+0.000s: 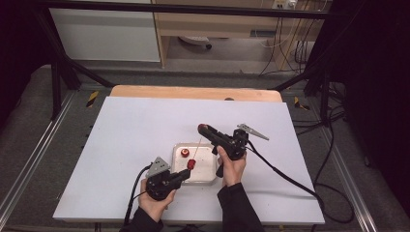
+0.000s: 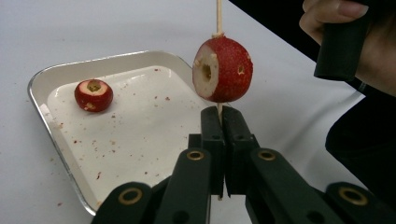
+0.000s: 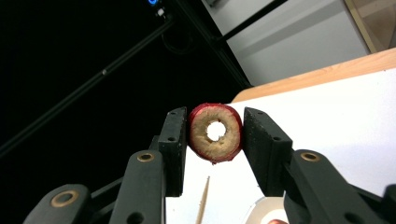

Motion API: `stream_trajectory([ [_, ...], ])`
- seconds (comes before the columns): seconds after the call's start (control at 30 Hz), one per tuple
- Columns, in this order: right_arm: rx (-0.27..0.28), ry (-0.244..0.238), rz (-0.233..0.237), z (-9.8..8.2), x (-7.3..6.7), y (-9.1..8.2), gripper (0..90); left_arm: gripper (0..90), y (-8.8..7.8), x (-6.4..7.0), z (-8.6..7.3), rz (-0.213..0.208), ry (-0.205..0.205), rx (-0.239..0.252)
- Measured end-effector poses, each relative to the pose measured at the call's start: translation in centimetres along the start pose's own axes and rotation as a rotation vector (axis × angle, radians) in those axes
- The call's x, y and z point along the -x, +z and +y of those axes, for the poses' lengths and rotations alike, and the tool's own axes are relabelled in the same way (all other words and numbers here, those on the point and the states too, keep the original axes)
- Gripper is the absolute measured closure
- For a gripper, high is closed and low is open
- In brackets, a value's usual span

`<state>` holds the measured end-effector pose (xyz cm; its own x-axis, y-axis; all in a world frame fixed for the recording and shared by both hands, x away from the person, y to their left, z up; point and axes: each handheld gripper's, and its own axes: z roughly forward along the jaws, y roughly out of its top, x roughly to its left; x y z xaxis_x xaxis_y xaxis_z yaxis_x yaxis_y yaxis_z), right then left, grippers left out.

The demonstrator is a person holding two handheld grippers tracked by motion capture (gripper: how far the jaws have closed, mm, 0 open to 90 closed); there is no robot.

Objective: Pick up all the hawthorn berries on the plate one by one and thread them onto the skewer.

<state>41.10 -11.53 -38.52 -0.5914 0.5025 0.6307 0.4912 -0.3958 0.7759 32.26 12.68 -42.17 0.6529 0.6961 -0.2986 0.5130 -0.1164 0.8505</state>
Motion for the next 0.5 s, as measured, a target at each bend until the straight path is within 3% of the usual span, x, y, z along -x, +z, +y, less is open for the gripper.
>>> stream_trajectory([
  [0.5,0.041,0.020,0.016,-0.27,-0.21,-0.02,61.5,88.2,0.10,0.14,0.11,0.005,-0.007,0.035],
])
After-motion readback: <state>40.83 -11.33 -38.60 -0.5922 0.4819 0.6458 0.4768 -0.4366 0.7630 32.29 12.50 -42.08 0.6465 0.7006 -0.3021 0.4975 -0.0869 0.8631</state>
